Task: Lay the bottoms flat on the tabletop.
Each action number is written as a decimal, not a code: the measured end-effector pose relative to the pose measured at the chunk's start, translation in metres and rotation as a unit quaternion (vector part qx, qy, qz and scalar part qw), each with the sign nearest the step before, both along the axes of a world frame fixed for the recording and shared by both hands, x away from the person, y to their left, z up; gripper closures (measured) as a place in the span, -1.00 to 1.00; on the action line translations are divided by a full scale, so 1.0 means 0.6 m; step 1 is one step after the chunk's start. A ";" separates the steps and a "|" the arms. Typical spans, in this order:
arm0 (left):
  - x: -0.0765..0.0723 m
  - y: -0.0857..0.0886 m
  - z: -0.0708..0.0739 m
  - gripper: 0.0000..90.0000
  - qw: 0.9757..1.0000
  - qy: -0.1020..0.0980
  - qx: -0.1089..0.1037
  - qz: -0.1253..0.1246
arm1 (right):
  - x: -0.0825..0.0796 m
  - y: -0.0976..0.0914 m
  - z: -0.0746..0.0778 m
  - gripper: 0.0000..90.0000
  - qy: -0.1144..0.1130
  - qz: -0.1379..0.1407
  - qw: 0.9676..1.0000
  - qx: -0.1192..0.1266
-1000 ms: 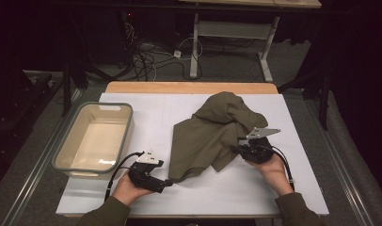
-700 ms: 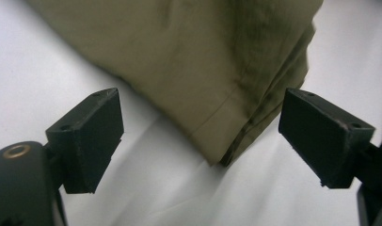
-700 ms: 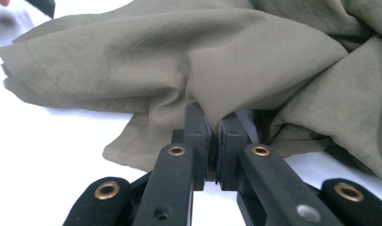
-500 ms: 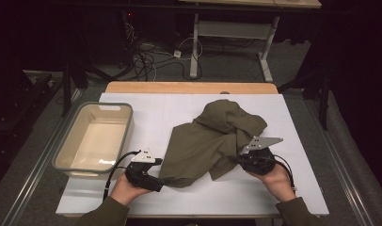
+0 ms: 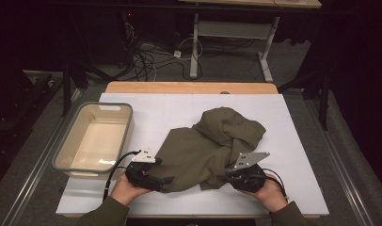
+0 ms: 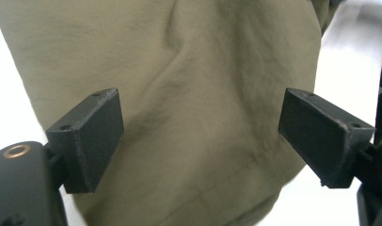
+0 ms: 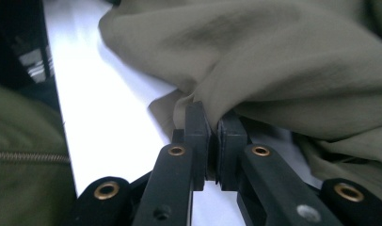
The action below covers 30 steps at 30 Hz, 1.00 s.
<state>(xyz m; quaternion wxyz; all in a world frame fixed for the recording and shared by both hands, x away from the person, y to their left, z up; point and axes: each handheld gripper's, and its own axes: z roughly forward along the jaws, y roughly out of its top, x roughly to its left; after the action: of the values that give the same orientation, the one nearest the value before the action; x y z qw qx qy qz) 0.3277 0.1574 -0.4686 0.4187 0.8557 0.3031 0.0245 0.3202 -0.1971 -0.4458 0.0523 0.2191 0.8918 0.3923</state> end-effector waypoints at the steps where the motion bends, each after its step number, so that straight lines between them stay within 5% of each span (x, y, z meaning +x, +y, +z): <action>1: 0.000 0.000 0.000 -0.69 1.000 0.000 0.001 0.000 | -0.001 0.002 -0.004 0.92 0.004 0.005 1.000 -0.005; 7: 0.000 -0.002 -0.001 -0.69 1.000 0.001 0.002 -0.002 | 0.007 0.003 -0.019 0.85 0.028 0.016 0.999 -0.015; 14: 0.001 0.000 0.000 -0.69 1.000 0.004 0.001 0.000 | 0.009 -0.015 -0.003 0.17 0.023 0.010 0.999 0.021; 22: 0.003 0.003 0.001 -0.75 1.000 0.007 -0.004 0.007 | 0.010 -0.066 0.012 0.03 0.004 -0.037 0.998 0.057; 30: 0.004 0.002 0.001 -0.81 1.000 0.005 -0.006 0.008 | 0.026 -0.137 0.005 0.03 -0.005 -0.126 0.991 0.048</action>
<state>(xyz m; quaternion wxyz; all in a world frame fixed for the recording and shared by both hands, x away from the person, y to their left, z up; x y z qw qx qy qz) 0.3299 0.1588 -0.4682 0.4223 0.8509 0.3118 0.0220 0.3357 -0.2792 -0.4429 0.0953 0.3302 0.8370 0.4258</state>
